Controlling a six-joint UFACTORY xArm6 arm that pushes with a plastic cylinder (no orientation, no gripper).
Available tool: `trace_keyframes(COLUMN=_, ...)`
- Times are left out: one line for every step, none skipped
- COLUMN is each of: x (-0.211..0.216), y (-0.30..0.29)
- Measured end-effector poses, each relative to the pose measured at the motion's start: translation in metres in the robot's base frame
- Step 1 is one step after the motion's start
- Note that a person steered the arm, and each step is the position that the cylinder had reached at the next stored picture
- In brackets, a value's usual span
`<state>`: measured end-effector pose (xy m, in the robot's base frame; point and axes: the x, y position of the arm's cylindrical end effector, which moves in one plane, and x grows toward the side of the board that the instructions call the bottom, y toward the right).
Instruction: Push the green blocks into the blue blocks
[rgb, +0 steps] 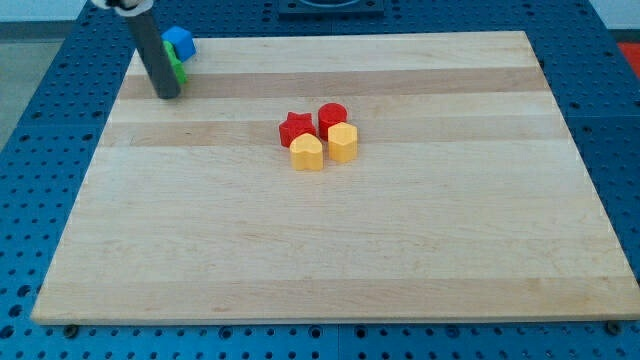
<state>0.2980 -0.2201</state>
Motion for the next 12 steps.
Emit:
trace_keyframes(x=-0.008, y=0.033)
trace_keyframes(x=-0.003, y=0.054)
trace_keyframes(x=0.024, y=0.040)
trace_keyframes(x=0.026, y=0.002)
trace_keyframes(x=0.016, y=-0.021)
trace_keyframes(x=0.002, y=-0.023)
trace_keyframes(x=-0.015, y=-0.010)
trace_keyframes(x=-0.023, y=0.005)
trace_keyframes(x=-0.026, y=0.006)
trace_keyframes(x=-0.014, y=0.012)
trace_keyframes(x=-0.020, y=0.021)
trace_keyframes(x=-0.034, y=0.021)
